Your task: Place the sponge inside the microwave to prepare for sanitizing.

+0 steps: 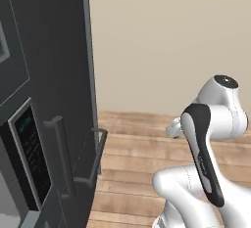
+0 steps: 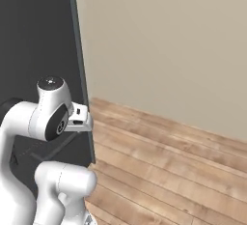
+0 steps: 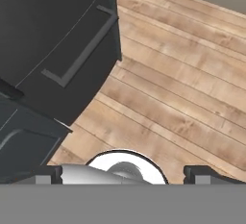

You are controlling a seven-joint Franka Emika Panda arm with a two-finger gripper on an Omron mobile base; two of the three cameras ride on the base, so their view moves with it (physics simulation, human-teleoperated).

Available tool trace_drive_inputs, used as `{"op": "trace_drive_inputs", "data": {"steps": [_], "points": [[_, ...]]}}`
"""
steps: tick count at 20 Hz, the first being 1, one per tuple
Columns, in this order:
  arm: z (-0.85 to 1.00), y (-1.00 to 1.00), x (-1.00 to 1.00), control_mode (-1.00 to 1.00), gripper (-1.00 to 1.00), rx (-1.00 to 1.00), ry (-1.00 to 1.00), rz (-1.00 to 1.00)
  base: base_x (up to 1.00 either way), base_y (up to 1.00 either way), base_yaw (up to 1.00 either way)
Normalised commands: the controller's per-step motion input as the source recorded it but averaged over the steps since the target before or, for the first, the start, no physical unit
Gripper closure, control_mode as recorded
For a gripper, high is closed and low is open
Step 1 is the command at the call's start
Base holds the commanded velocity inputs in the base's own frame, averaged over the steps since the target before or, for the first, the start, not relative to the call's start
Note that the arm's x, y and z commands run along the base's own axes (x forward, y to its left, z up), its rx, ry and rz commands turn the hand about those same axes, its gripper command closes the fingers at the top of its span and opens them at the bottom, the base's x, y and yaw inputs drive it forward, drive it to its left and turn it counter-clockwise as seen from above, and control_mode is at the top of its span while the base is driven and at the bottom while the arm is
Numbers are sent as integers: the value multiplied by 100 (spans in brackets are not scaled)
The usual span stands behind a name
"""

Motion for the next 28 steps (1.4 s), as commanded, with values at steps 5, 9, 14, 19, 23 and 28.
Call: {"op": "trace_drive_inputs", "data": {"steps": [5, 9, 14, 19, 23, 28], "points": [[0, 0, 0, 100, -100, 0, 0, 0, -75, -14, -30], [0, 0, 0, 100, -100, 0, 0, 0, -80, -29, -20], [0, 0, 0, 100, -100, 0, 0, 0, -74, -54, -7], [0, 0, 0, 100, -100, 0, 0, 0, -87, -45, -4], [0, 0, 0, 100, -100, 0, 0, 0, -90, -28, -11], [0, 0, 0, 100, -100, 0, 0, 0, -84, -11, -12]]}}
